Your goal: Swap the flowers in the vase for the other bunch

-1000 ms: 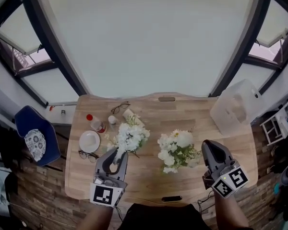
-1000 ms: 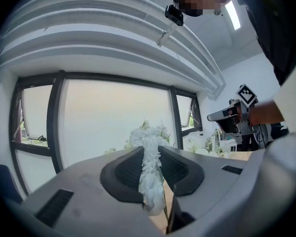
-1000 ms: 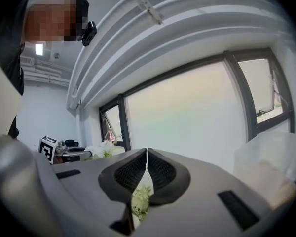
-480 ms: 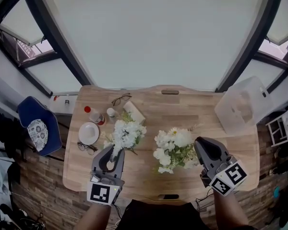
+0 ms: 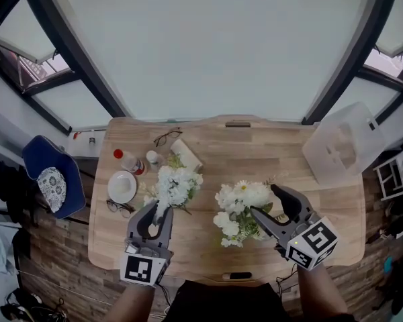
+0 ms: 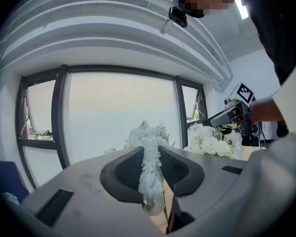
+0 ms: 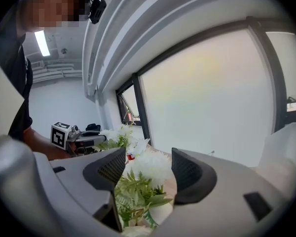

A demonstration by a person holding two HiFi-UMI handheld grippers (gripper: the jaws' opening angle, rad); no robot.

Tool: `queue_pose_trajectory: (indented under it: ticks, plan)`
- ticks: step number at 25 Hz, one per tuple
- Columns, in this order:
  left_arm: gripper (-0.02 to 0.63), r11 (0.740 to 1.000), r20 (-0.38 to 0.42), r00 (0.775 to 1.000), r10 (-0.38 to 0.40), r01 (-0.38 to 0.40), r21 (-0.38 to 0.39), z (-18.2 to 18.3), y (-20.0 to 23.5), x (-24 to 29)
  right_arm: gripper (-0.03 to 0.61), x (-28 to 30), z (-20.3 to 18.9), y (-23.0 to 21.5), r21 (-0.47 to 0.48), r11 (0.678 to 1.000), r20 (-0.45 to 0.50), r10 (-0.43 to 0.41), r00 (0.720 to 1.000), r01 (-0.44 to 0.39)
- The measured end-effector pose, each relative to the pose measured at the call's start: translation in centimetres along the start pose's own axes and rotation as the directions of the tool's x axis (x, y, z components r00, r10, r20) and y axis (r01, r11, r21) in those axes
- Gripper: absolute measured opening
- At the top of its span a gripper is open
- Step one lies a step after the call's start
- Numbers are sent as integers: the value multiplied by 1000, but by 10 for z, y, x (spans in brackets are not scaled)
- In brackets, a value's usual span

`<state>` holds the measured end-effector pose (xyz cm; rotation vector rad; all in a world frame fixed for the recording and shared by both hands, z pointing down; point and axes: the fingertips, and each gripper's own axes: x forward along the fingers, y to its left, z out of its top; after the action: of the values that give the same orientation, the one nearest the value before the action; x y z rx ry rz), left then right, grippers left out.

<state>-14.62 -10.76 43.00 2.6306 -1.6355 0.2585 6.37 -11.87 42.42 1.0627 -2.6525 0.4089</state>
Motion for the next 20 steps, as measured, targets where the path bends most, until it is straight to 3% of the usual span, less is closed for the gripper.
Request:
queue_pose_trajectory:
  ticks: [9, 17, 20]
  plan:
    - [84, 1000, -12, 1000, -20, 20, -7, -8, 1, 5, 301, 17, -21, -5, -21, 999, -77, -29, 997, 27]
    - [84, 999, -29, 999, -37, 37, -11, -13, 0, 7, 291, 27, -22, -14, -19, 997, -75, -70, 995, 69]
    - [84, 999, -32, 999, -36, 35, -15, -14, -1, 7, 146, 23, -21, -21, -11, 994, -56, -109, 992, 109]
